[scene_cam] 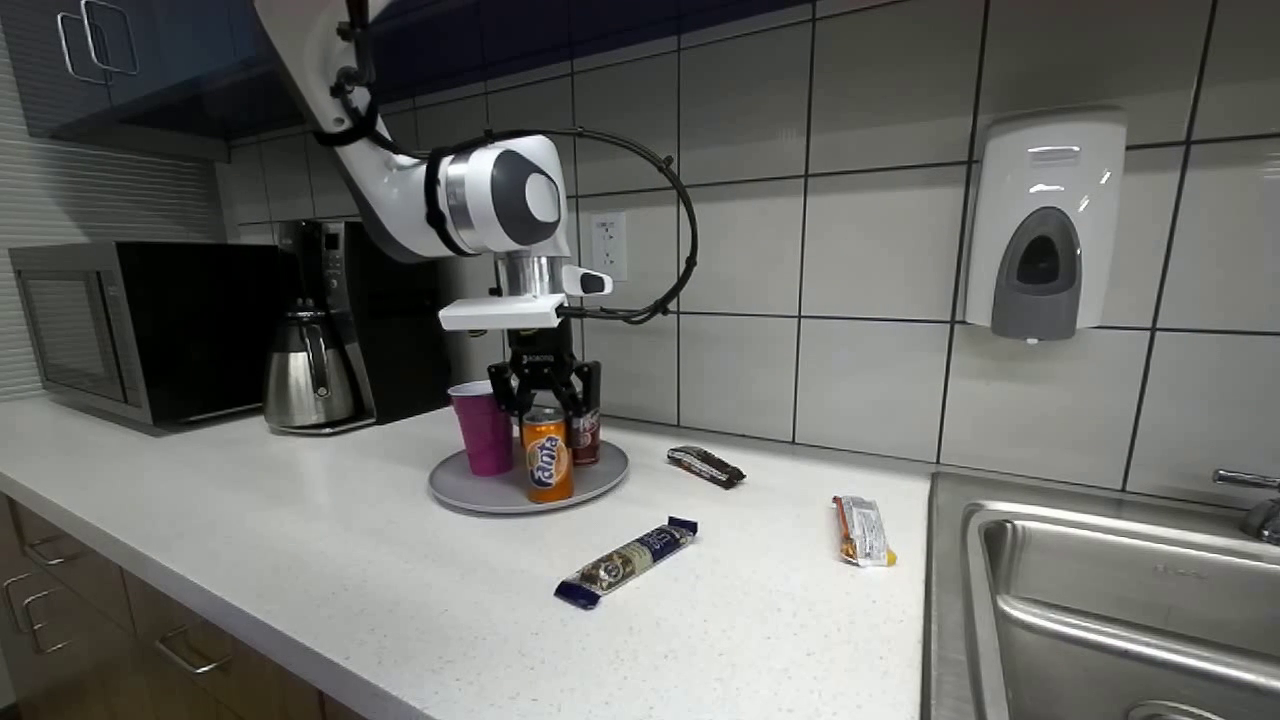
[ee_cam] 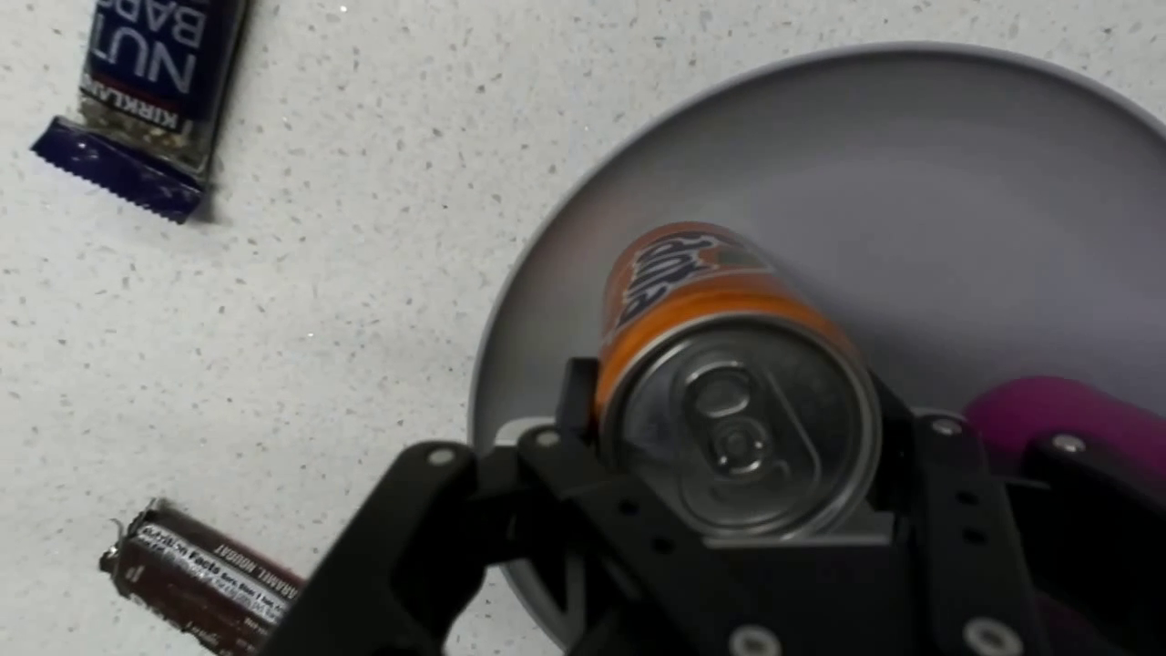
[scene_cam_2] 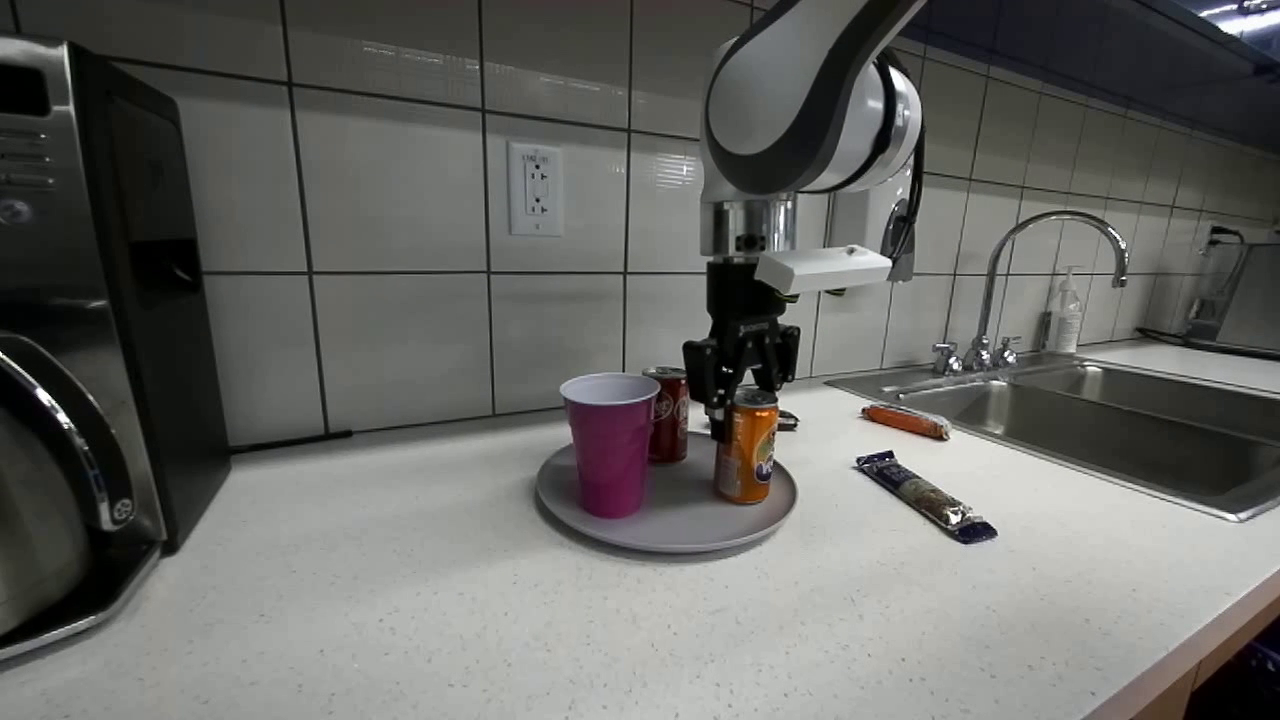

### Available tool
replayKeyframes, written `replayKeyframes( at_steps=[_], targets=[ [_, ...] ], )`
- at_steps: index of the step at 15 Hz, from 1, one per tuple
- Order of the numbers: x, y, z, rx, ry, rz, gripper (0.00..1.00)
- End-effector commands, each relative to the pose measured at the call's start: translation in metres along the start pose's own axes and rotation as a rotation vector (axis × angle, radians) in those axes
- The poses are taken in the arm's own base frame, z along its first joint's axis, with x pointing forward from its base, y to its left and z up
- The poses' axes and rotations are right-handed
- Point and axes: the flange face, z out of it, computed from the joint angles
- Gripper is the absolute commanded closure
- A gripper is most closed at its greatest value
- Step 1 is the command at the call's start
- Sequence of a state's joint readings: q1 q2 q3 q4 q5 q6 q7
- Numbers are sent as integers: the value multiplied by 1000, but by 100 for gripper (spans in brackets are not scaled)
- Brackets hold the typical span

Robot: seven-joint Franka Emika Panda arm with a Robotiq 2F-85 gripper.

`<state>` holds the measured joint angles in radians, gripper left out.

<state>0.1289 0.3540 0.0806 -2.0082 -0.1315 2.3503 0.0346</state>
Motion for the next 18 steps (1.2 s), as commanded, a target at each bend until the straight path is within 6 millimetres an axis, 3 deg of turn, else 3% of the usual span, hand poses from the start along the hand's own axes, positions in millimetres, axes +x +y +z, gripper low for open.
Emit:
replayKeyframes(
  at_steps=[1,11,18],
  targets=[
    [-2,-6,-15,-4,1,-10,62],
    [-22,-13,-35,-12,30,10,62],
    [-60,-30,-41,-15,21,39,62]
  ],
)
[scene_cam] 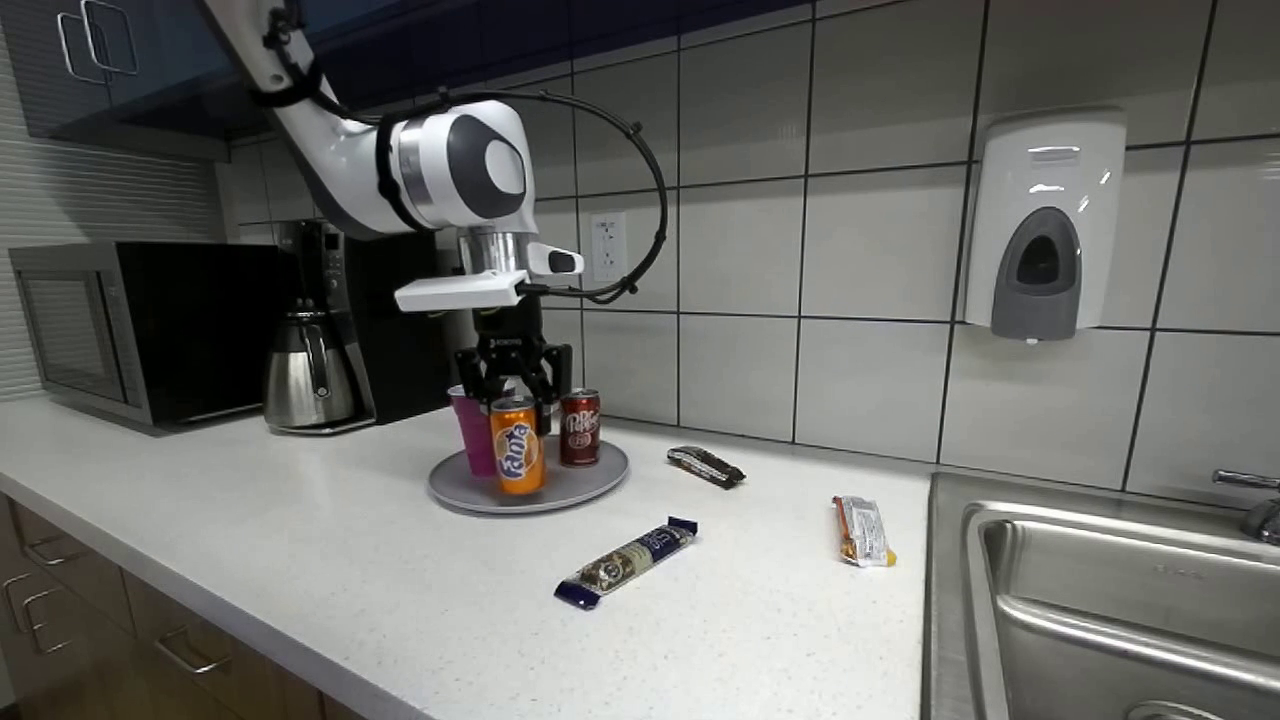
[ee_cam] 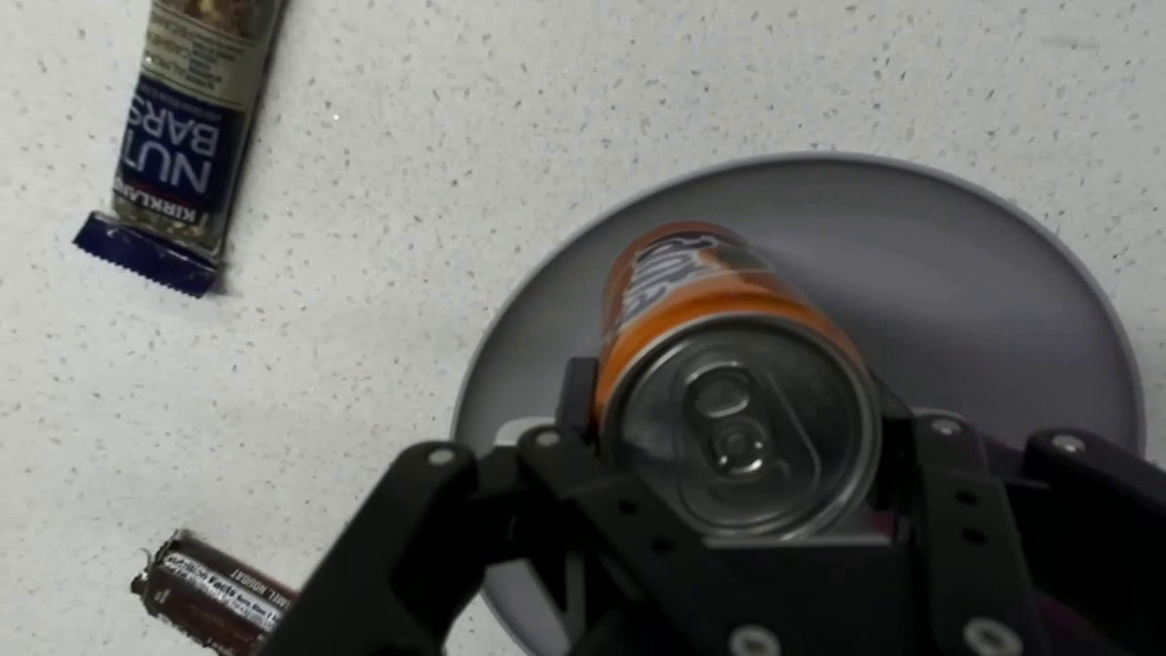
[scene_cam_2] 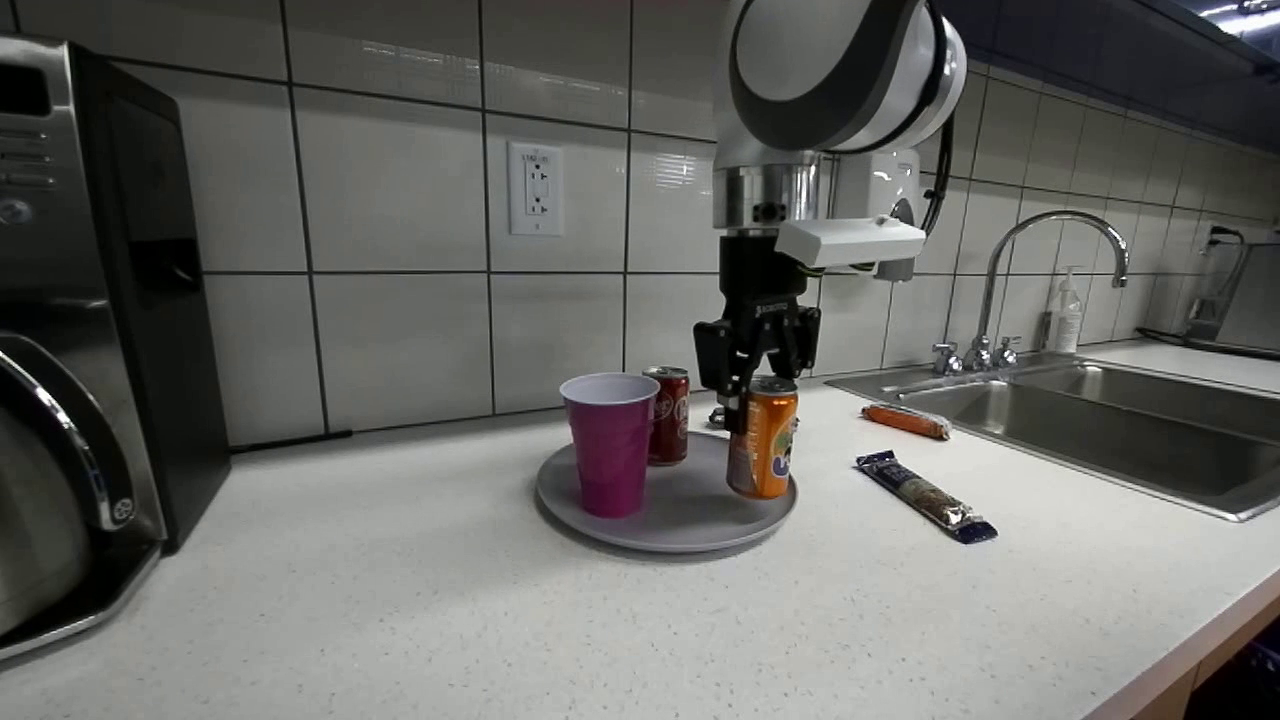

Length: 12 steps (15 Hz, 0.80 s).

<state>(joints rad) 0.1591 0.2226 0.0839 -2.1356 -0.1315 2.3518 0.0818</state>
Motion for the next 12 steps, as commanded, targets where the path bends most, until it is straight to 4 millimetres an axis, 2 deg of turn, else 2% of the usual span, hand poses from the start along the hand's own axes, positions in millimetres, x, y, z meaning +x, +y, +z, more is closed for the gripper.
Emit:
replayKeyframes(
  at_steps=[1,6,12],
  targets=[
    [-32,-13,-17,-5,11,33,62],
    [-68,-26,-22,-6,1,56,62],
    [-114,-30,-32,-8,4,68,62]
  ],
)
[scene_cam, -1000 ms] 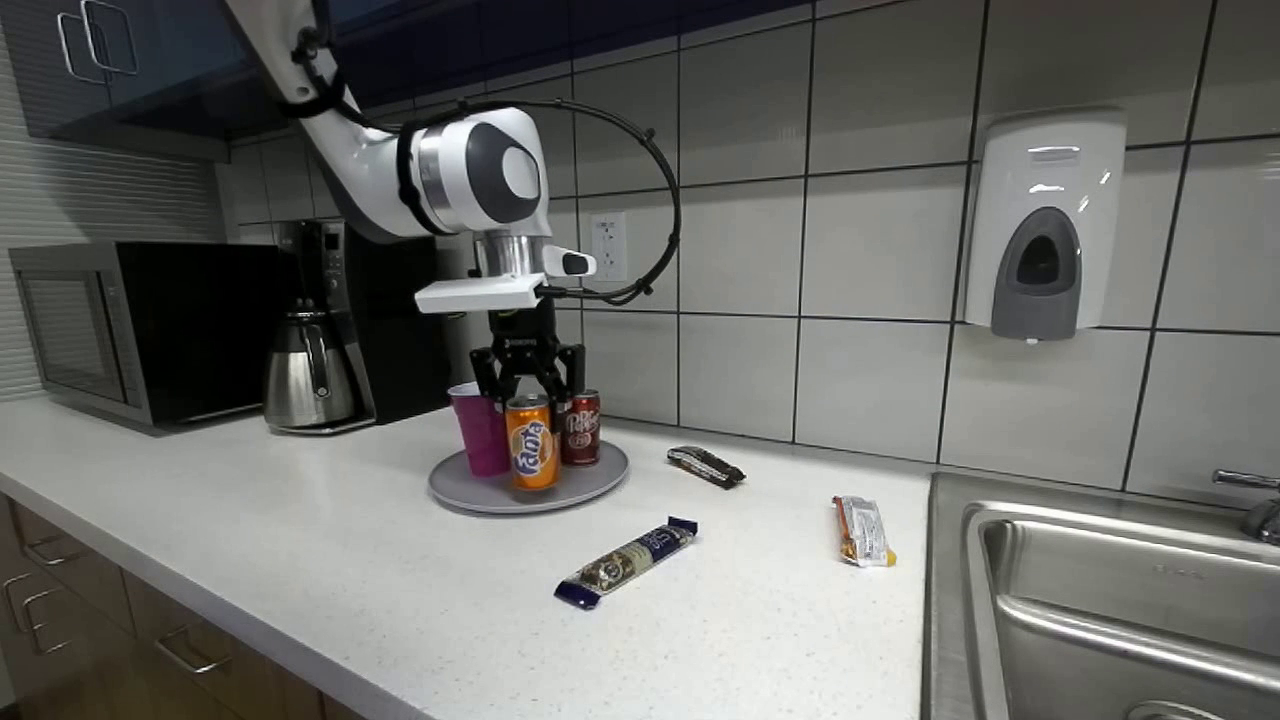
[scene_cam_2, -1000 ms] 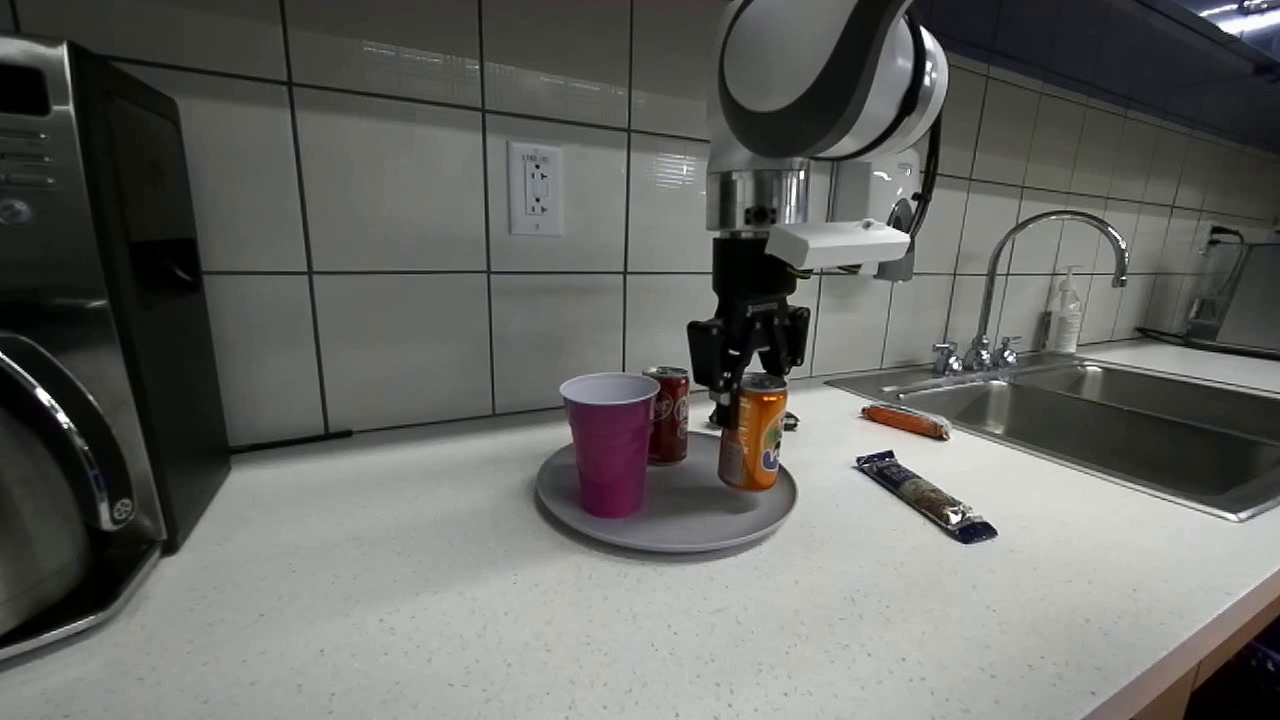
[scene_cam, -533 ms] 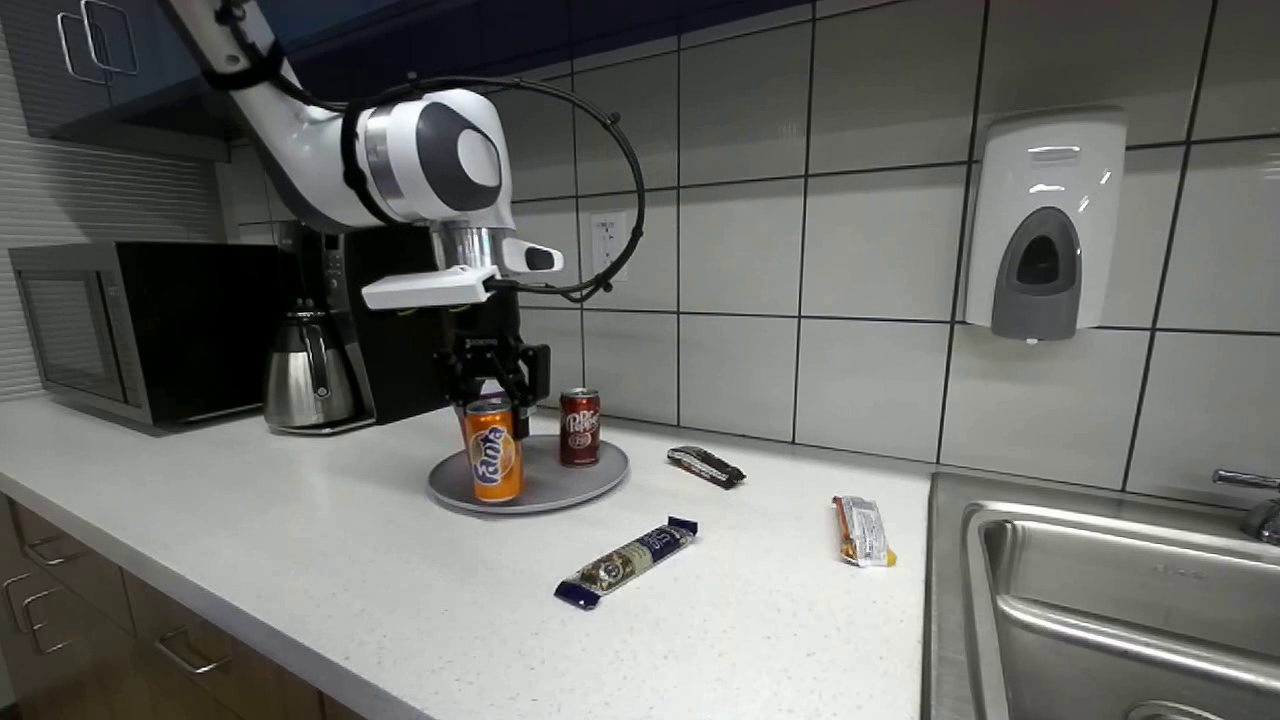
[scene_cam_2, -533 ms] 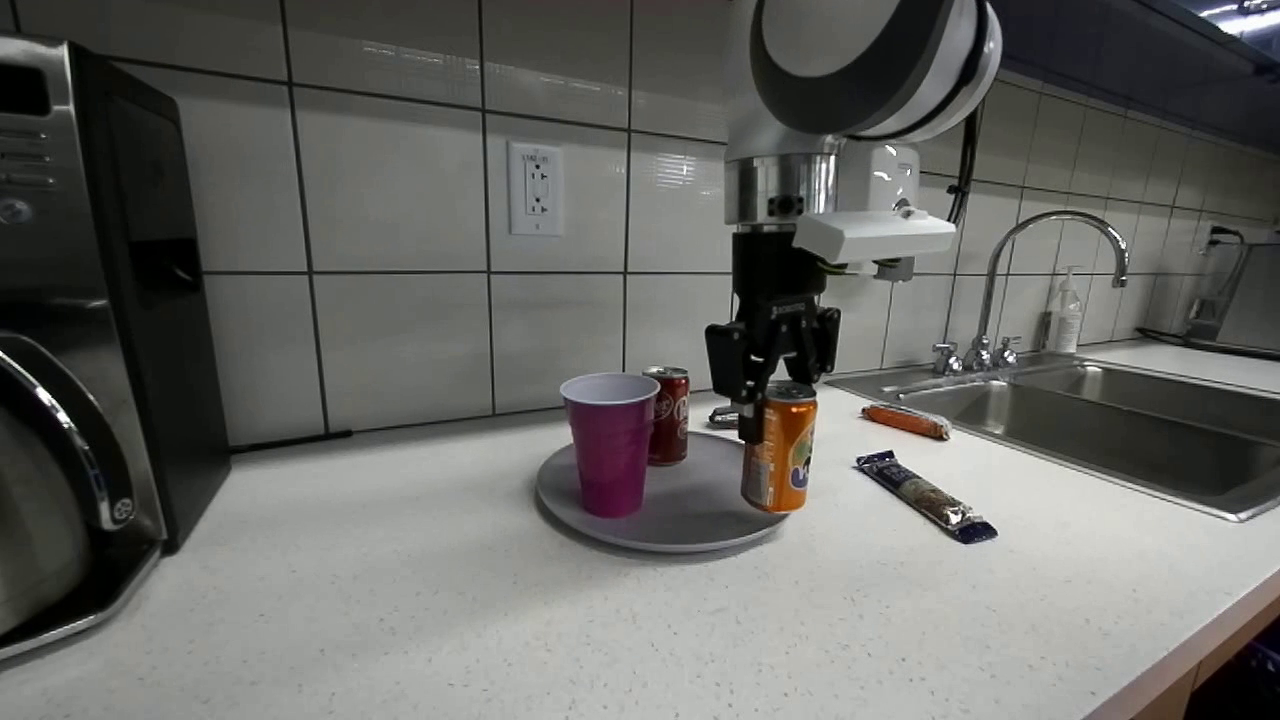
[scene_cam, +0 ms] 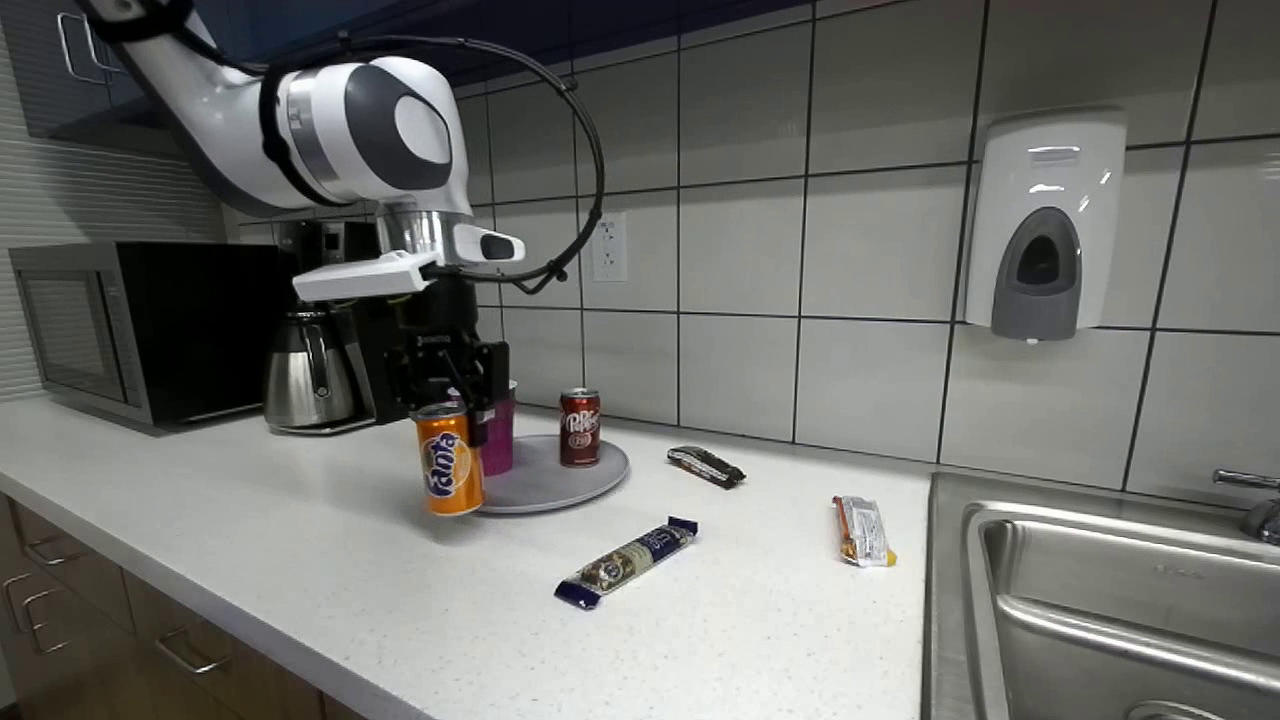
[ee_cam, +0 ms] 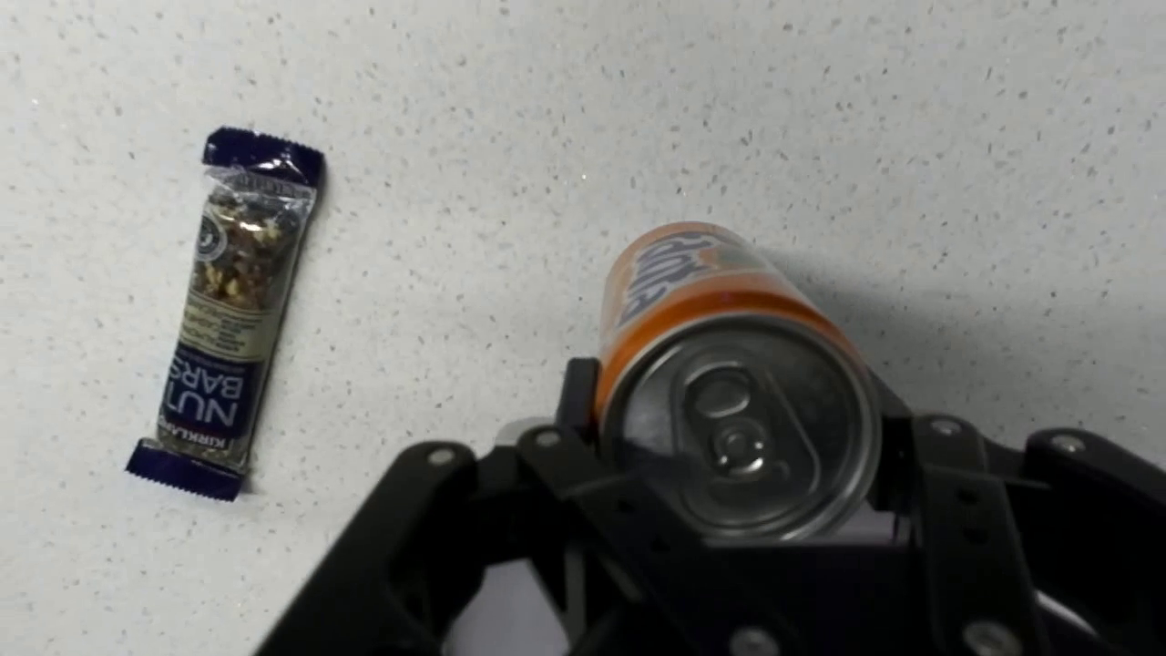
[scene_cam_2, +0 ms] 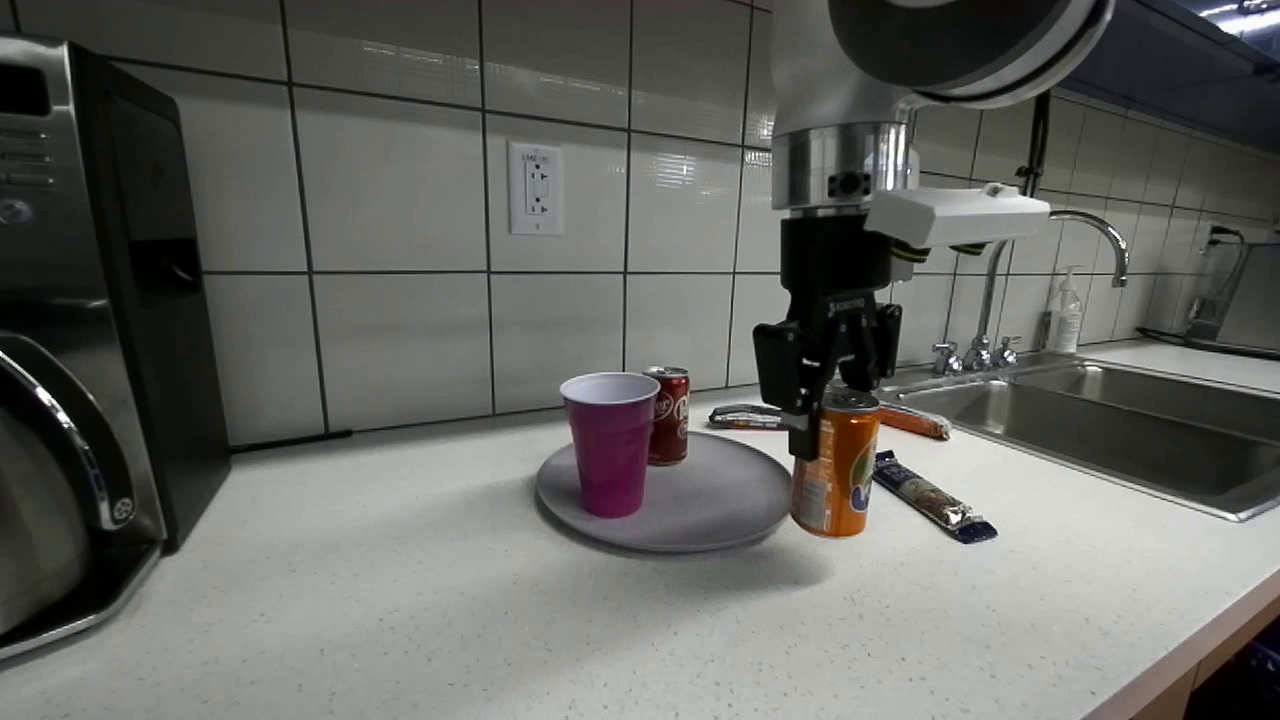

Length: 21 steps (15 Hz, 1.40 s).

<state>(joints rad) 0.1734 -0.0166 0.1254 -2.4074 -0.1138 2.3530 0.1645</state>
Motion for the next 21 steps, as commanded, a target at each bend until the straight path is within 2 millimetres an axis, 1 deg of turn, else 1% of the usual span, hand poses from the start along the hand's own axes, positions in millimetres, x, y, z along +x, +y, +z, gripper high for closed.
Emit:
replayKeyframes(
  at_steps=[1,4,8,10,16,21],
  targets=[
    [-37,-1,-16,4,32,41,62],
    [-56,-2,-14,19,29,64,62],
    [-69,-8,-9,46,20,79,62],
    [-70,-11,-7,52,17,77,62],
    [-59,-12,0,52,17,69,62],
    [-52,-13,17,56,2,66,62]
  ],
)
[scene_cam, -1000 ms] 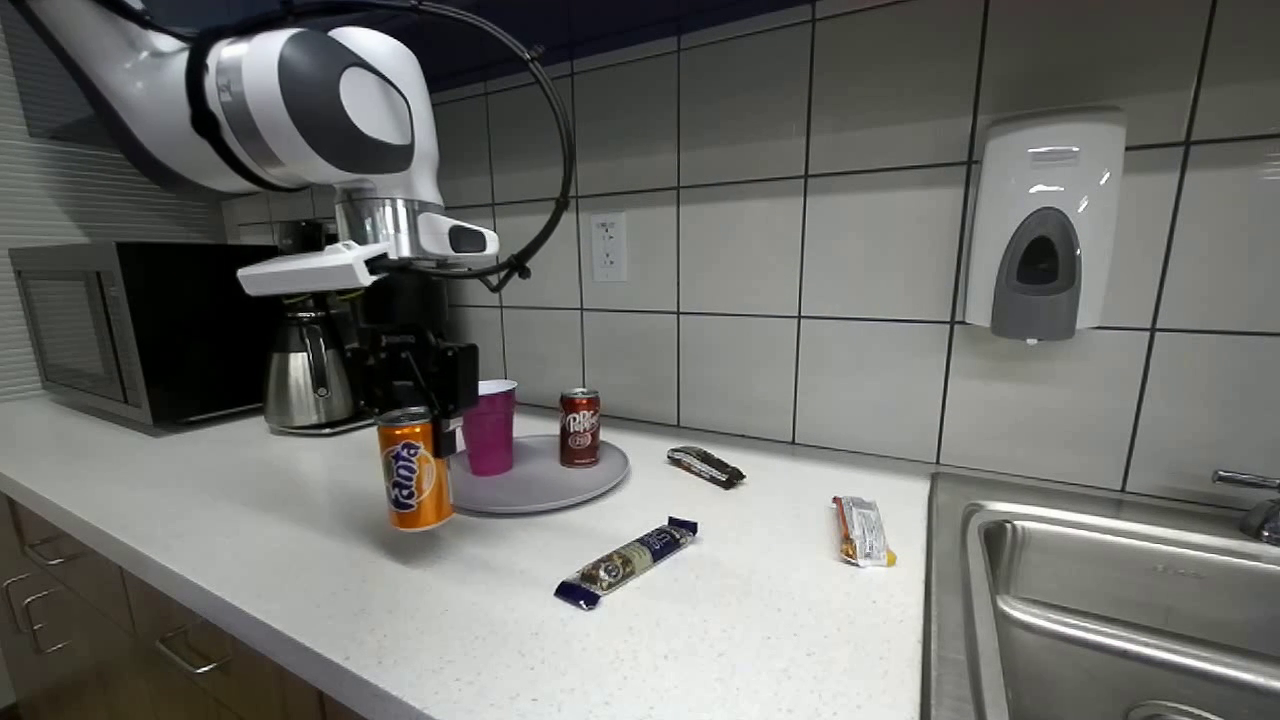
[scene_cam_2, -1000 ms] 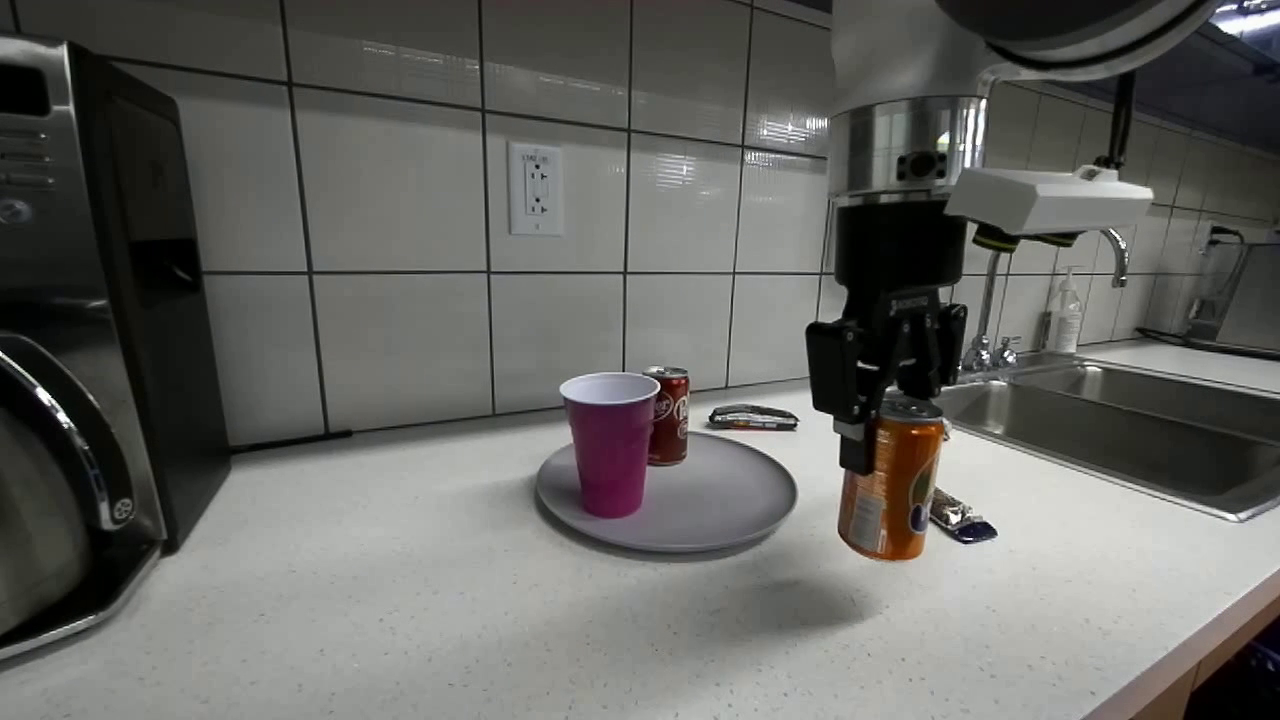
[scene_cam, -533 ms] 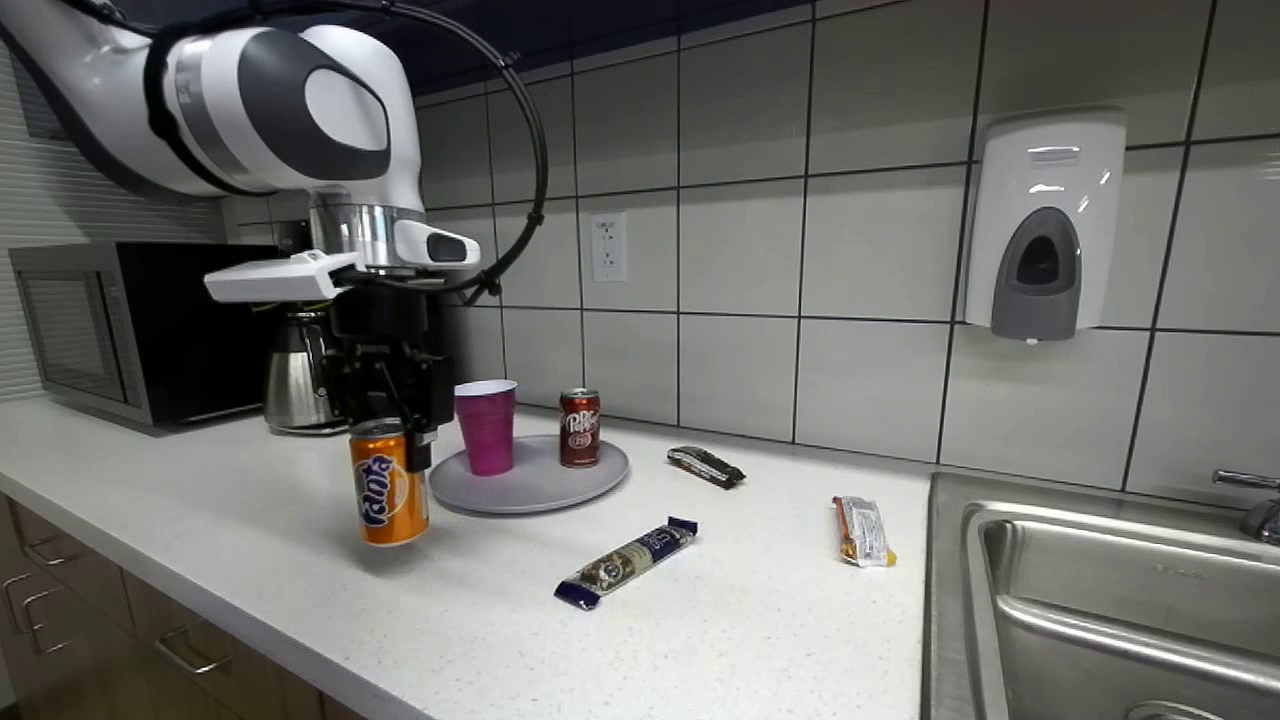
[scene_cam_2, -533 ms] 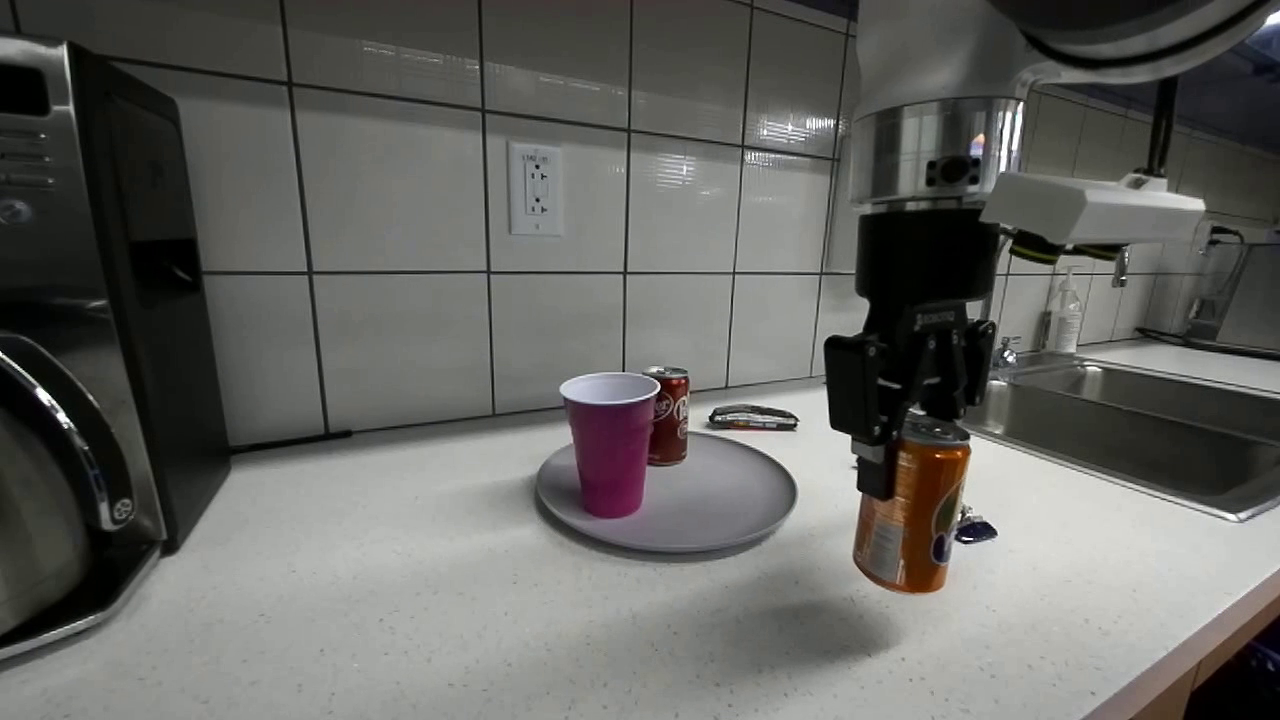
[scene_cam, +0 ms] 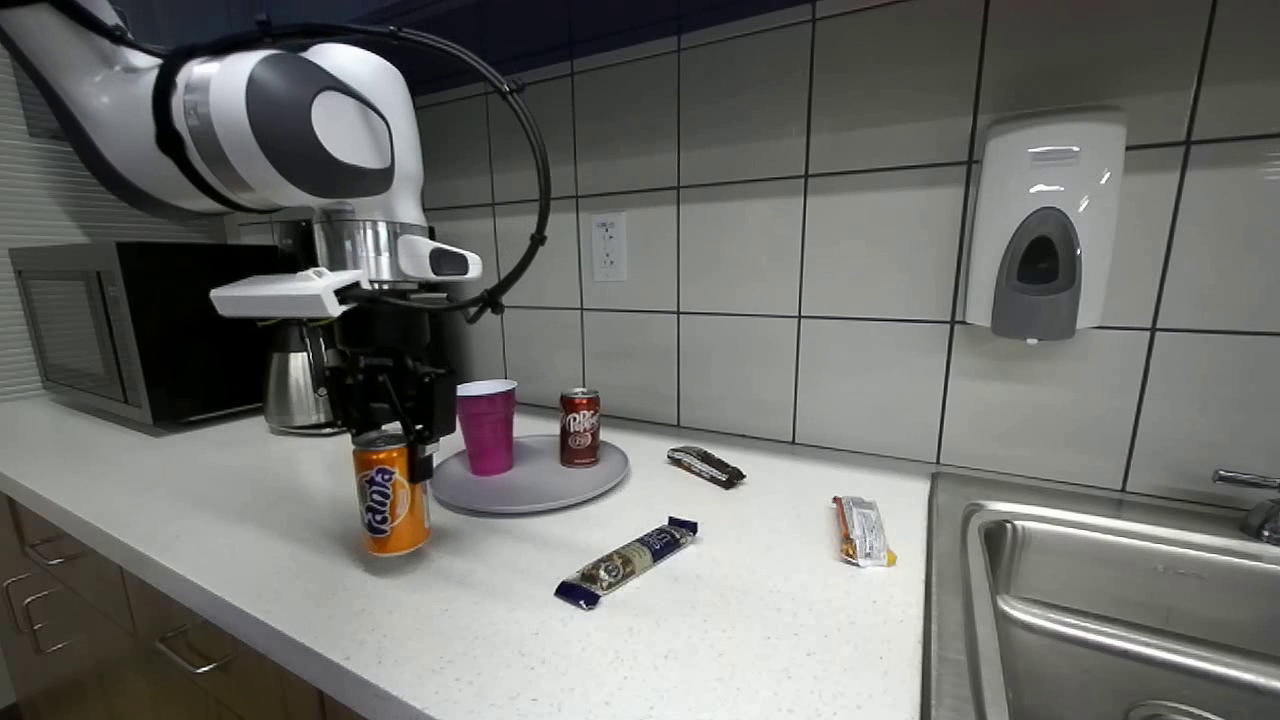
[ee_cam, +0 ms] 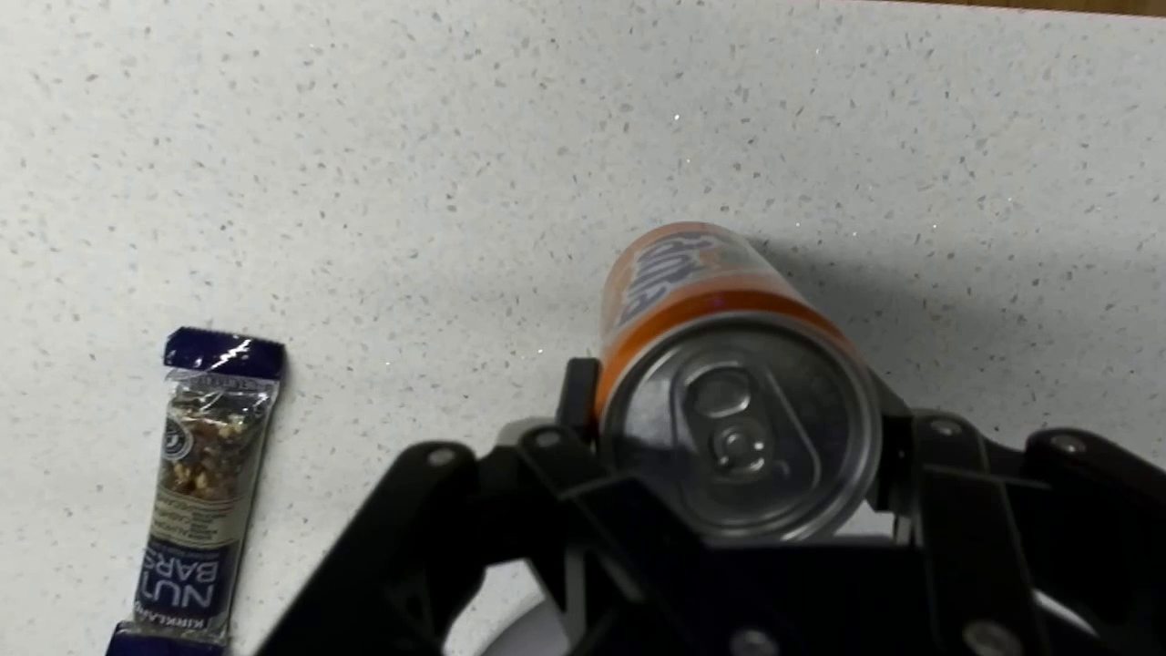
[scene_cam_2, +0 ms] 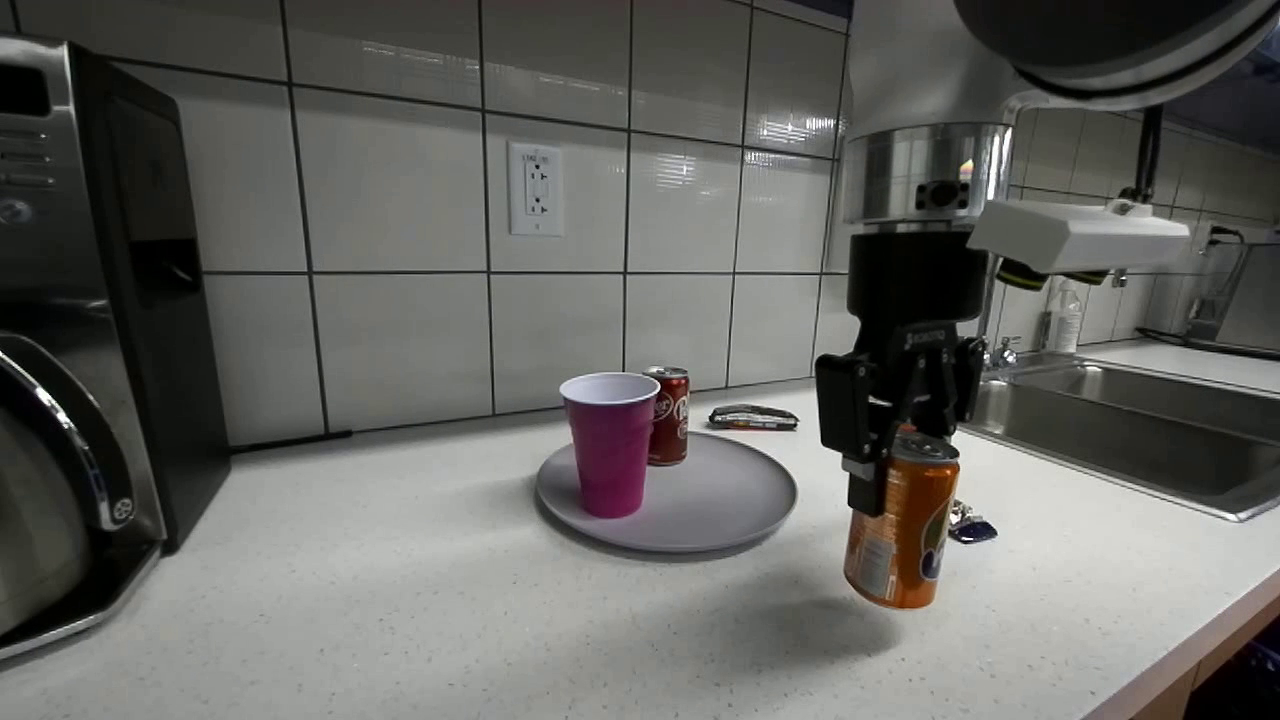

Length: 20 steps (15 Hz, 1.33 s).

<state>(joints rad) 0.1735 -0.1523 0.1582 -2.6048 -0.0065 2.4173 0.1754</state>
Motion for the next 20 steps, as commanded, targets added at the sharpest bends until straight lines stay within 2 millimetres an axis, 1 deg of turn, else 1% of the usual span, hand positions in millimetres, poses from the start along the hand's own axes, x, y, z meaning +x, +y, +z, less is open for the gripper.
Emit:
replayKeyframes(
  at_steps=[1,5,8,10,11,13,14,20],
  targets=[
    [8,-3,6,4,9,10,62],
    [12,-3,16,9,3,9,62],
    [13,-3,19,10,3,9,62],
    [13,-4,17,10,7,11,11],
    [13,-4,16,9,11,12,10],
    [14,-4,10,11,24,13,1],
    [14,-4,6,12,34,13,0],
    [21,-4,-21,6,92,10,0]
  ],
)
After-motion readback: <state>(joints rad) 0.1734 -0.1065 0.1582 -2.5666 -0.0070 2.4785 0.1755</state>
